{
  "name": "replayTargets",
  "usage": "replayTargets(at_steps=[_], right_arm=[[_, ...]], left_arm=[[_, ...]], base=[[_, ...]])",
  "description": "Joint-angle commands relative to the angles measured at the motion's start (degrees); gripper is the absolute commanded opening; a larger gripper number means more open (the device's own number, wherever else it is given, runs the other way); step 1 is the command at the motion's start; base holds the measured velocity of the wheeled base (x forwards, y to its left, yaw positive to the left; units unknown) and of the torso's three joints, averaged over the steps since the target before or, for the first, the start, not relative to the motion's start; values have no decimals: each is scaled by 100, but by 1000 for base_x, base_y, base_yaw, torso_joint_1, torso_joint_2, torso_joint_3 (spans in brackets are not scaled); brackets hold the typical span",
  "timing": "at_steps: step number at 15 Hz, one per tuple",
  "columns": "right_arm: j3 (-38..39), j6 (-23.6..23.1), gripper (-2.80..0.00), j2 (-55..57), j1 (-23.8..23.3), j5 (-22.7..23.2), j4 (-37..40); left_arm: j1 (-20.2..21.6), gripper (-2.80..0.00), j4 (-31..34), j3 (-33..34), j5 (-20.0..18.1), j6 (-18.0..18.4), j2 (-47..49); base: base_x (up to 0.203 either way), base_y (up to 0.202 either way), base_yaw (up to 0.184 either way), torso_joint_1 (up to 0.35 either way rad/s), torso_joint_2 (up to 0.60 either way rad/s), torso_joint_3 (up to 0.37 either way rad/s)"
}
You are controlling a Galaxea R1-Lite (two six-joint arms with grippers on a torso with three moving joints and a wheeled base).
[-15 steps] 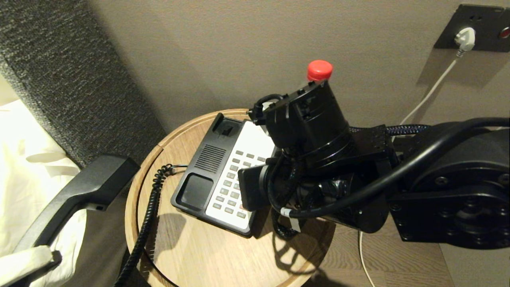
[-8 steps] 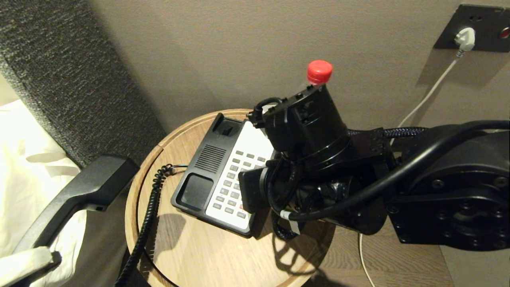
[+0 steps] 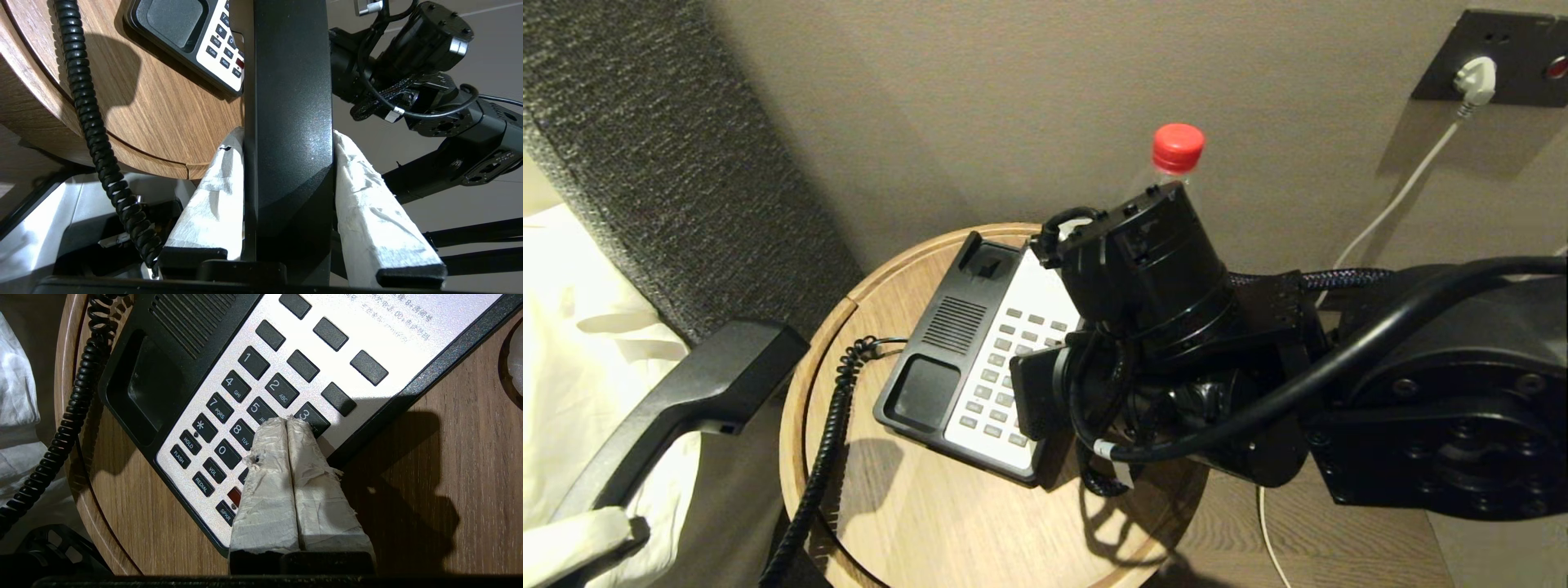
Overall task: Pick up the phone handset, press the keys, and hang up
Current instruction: Dial the number
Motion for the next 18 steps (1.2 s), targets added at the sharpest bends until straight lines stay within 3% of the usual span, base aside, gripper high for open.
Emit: replayTargets(at_steps=[1, 18], right_arm=[[30, 8, -280, -8, -22, -21, 32], [231, 77, -280, -264, 145, 82, 24]], left_arm=[[-2, -280, 5, -4, -5, -29, 10], [-2, -280, 5, 76, -14, -29, -31]], base=[[0, 0, 0, 0, 0, 0], [0, 0, 0, 0, 0, 0]])
